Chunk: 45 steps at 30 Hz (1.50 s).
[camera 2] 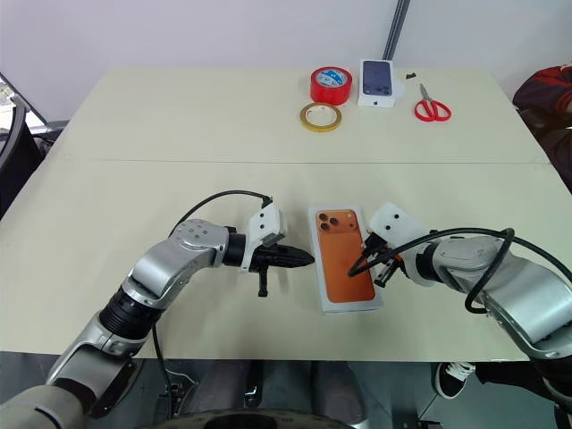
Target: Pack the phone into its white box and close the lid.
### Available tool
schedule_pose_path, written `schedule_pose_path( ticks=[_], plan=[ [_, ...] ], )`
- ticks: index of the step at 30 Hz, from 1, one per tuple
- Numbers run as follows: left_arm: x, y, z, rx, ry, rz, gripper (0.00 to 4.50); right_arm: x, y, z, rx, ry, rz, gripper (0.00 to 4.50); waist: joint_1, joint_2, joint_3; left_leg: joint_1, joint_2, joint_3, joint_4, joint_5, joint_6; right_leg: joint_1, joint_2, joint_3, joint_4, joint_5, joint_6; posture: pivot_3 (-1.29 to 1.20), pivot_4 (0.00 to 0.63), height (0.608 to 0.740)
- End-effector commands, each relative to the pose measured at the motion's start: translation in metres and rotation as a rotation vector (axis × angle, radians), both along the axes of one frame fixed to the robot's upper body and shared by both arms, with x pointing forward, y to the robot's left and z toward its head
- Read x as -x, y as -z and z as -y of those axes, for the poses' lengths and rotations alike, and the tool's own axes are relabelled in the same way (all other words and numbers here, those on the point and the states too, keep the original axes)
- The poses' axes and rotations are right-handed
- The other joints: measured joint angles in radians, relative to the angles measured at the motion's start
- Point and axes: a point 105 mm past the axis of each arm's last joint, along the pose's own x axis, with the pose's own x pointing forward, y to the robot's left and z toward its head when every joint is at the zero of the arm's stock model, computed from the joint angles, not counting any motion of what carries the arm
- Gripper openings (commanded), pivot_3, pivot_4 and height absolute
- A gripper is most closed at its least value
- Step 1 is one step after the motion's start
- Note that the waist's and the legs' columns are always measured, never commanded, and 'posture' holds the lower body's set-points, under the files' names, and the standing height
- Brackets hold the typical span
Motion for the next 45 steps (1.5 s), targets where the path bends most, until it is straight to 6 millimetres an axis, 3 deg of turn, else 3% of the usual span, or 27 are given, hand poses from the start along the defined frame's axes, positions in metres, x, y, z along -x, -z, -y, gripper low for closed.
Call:
schedule_pose_path(
  ticks=[1,15,27,45],
  plan=[
    [0.012,-0.009,0.012,0.035,0.071,0.019,0.00,0.006,-0.011,-0.015,-0.022,-0.081,0.035,0.06,0.000,0.000,0.000,0.000,0.000,0.000,0.000,0.000,0.000,0.000,0.000,0.000,0.000,0.000,0.000,0.00,0.150,0.740],
    [0.014,-0.011,0.020,0.051,0.086,0.018,0.00,0.009,-0.025,-0.019,-0.043,-0.103,0.055,0.06,-0.001,0.000,0.000,0.000,0.000,0.000,0.000,0.000,0.000,0.000,0.000,0.000,0.000,0.000,0.000,0.00,0.150,0.740],
    [0.012,-0.012,0.019,0.051,0.085,0.023,0.00,0.020,-0.007,-0.015,-0.042,-0.088,-0.019,0.06,-0.001,0.000,0.000,0.000,0.000,0.000,0.000,0.000,0.000,0.000,0.000,0.000,0.000,0.000,0.000,0.00,0.150,0.740],
    [0.003,-0.011,0.009,0.046,0.033,0.022,0.00,0.023,0.001,-0.019,-0.058,-0.089,-0.039,0.06,-0.001,0.000,0.000,0.000,0.000,0.000,0.000,0.000,0.000,0.000,0.000,0.000,0.000,0.000,0.000,0.00,0.150,0.740]
  ],
)
